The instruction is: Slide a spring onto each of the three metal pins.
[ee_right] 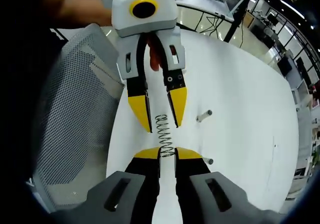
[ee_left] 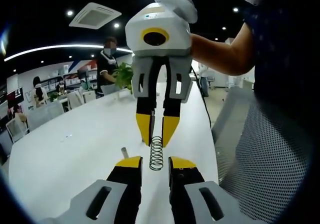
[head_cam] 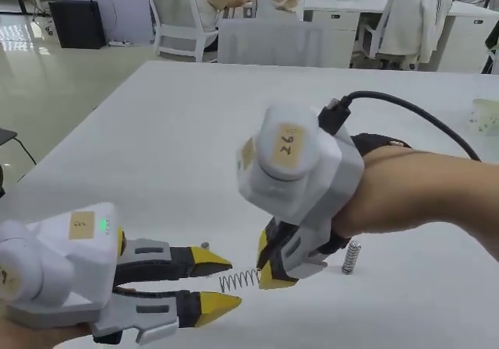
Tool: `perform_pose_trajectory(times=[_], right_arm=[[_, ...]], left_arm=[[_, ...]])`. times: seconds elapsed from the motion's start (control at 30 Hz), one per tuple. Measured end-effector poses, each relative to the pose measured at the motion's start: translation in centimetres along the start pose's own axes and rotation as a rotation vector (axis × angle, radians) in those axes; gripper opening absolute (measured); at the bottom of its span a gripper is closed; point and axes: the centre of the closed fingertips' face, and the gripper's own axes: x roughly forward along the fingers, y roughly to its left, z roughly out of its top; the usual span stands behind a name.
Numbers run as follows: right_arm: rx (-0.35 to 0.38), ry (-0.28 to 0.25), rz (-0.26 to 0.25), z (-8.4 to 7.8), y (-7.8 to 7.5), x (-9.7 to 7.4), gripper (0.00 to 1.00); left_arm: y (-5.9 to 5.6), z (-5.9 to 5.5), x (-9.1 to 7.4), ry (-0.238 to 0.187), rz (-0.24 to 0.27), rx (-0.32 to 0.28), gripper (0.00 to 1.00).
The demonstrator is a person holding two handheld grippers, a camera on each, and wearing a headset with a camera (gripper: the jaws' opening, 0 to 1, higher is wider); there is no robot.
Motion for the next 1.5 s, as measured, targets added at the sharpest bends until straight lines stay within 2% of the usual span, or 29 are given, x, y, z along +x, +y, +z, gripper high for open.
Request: perform_pose_trajectory(times=[0.33,0.87,1.33,1.5], right_arm=[[0.003,-0.002,-0.001,0.1,0.1,0.0,0.08],[-0.012,-0.016,0.014,0.0,0.4,-0.1,0.09],[0.003,-0.017,0.038,-0.7,0.8,0.7,0.1],[0.003,-0.022,0.038,-0.6,0.8,0.6,0.09]], left_arm=[[0.0,0.0,0.1,-0.001,-0.001,0.005,0.03],[-0.4,0.1,0.2,0.004,-0.017,0.029,0.02],[-0.8,1.5,0.1,-0.023,-0.025,0.046,0.02],[-0.8,1.5,0.1,-0.025,-0.023,0.047,0.02]])
